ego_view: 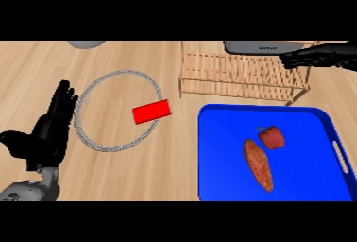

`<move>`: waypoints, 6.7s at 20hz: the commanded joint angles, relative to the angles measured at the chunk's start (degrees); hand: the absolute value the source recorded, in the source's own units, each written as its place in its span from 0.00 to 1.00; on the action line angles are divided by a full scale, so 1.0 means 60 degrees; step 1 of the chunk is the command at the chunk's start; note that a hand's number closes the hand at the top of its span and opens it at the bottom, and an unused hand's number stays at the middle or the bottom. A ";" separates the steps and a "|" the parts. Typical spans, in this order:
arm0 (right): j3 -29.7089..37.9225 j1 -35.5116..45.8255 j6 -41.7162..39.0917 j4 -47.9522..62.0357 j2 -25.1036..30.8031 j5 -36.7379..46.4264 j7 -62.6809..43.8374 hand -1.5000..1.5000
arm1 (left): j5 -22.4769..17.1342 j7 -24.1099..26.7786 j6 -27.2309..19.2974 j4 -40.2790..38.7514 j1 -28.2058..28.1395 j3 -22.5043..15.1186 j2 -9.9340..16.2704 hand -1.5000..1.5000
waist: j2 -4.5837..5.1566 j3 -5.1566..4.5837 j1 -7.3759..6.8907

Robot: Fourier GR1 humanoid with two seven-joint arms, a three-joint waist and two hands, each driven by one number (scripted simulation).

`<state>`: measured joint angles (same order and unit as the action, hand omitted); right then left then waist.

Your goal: Pick the bell pepper from the tray and place it in the tiered shelf

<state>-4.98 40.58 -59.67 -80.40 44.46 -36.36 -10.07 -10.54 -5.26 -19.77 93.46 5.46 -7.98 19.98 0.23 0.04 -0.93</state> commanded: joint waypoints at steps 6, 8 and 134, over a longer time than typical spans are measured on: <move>-0.0201 0.0431 -0.0815 -0.2944 0.0619 0.4120 0.0236 0.00 | 0.0018 -0.0305 0.0014 0.0481 -0.0224 -0.0069 -0.0024 0.50 | -0.0037 0.0023 -0.0009; -0.0707 -0.0051 -0.0267 -0.3417 0.0070 0.5155 0.0091 0.00 | -0.0099 -0.0318 0.0080 0.0767 -0.0394 0.0189 0.0116 0.50 | -0.0033 0.0012 -0.0044; 0.1694 0.1043 1.2826 0.1844 -0.6687 1.5940 -0.4990 1.00 | 0.1523 -0.0148 0.2053 0.0527 -0.0609 0.1957 -0.1733 0.50 | -0.0018 -0.0009 0.0040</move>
<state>2.81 43.31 14.01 -76.40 4.04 59.87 -41.47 -0.43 -9.07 -8.99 97.25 3.90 2.67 9.53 0.12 0.01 -0.62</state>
